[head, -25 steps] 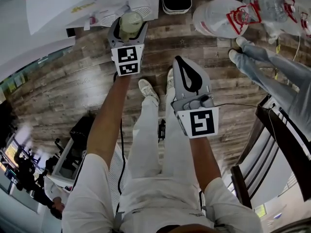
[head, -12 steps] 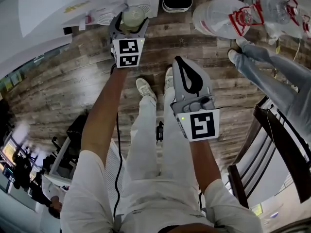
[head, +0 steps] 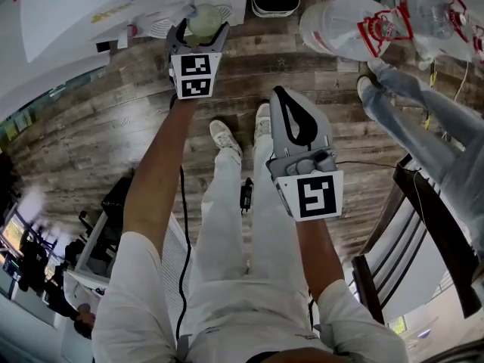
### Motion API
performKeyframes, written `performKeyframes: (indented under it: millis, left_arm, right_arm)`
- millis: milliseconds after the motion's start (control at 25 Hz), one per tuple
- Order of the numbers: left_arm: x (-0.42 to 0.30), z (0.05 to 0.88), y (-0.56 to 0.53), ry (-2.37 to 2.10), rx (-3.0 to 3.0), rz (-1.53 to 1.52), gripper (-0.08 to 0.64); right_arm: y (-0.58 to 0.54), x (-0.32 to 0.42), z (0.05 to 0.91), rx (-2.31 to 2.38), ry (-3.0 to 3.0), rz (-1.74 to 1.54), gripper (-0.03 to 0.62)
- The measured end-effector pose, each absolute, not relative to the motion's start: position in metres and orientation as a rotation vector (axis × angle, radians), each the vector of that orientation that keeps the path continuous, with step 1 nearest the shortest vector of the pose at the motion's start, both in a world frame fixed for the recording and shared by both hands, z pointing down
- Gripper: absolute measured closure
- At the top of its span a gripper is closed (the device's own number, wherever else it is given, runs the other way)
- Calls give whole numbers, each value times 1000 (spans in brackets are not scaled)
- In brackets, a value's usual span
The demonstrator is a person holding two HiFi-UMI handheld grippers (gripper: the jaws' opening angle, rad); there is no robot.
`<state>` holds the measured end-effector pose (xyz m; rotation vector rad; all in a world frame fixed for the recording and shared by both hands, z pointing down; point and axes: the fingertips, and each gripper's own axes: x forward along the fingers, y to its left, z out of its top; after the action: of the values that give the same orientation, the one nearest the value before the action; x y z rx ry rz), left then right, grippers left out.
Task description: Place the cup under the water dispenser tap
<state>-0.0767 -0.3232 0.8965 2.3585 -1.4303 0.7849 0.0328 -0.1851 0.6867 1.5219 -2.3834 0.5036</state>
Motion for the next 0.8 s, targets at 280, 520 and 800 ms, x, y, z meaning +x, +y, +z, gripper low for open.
performKeyframes:
  millis: [280,520,800]
  left_arm:
    - [-79,907,-330,-1441,2299,830,184]
    - [-82,900,-328,-1438,2289,831,132]
    - [-80,862,-320,-1468,2282,750,132]
  right_arm:
    - [-187,40,691,1533,-2353,519,592]
    - [-187,43,688,1537,-2352,499,592]
    - [-184,43,668,1553,-2357,496,592]
